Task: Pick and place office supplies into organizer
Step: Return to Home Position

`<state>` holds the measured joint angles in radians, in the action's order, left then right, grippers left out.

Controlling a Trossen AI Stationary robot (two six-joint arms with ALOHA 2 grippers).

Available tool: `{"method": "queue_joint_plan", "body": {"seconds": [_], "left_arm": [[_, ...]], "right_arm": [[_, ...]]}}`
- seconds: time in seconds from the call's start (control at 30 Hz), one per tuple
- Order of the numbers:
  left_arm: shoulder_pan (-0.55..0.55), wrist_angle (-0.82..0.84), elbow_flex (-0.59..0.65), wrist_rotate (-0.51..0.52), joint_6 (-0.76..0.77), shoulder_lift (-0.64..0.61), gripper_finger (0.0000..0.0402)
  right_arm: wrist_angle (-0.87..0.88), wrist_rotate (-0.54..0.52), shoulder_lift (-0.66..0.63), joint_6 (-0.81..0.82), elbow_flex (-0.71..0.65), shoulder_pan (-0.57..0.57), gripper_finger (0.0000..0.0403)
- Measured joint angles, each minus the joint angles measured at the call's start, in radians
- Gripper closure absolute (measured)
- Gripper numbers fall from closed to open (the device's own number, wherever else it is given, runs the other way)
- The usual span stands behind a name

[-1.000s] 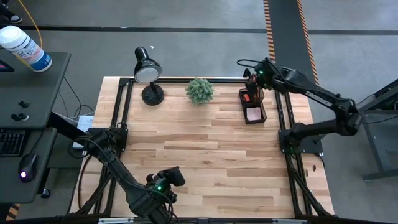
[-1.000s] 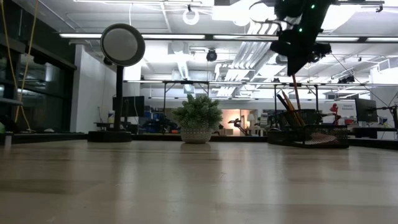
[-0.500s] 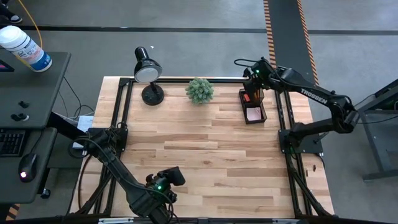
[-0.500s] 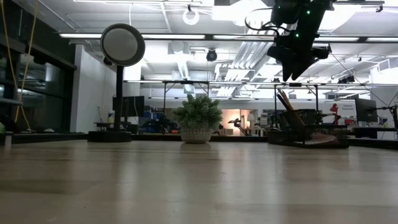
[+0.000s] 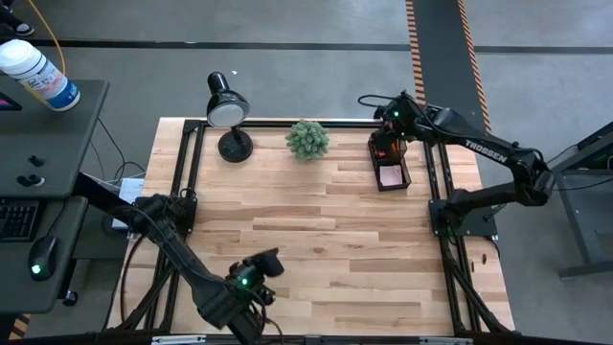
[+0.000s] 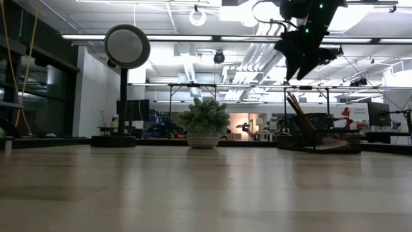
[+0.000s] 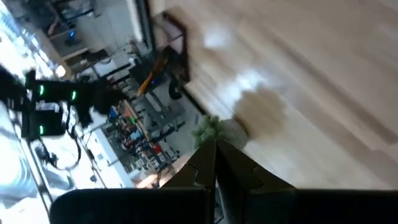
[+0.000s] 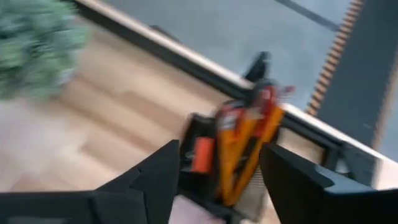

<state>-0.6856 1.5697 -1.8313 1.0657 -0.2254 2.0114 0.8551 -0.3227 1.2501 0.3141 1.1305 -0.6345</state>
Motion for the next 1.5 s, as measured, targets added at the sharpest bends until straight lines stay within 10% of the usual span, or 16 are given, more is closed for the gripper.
{"method": "queue_joint_plan", "body": {"seconds": [0.4,0.7,1.1,1.5], "left_arm": [[0.083,-0.152,0.421,0.112,0.119,-0.418,0.0401],[0.144,-0.559,0.81,0.089,0.029,-0.812,0.0401],[0.147,-1.688,1.35,-0.402,-0.626,-1.176,0.0402],[0.488,-2.013,1.569,-0.808,-0.613,-1.231,0.0402]], "right_arm": [[-0.167,0.145,-0.021,-0.019,0.0,0.293,0.039],[-0.419,0.156,-0.002,-0.083,0.0,0.598,0.0387],[-0.592,0.226,0.275,-0.324,0.0,0.835,0.0396],[-0.781,0.22,0.474,-0.31,-0.001,0.807,0.04]]}}
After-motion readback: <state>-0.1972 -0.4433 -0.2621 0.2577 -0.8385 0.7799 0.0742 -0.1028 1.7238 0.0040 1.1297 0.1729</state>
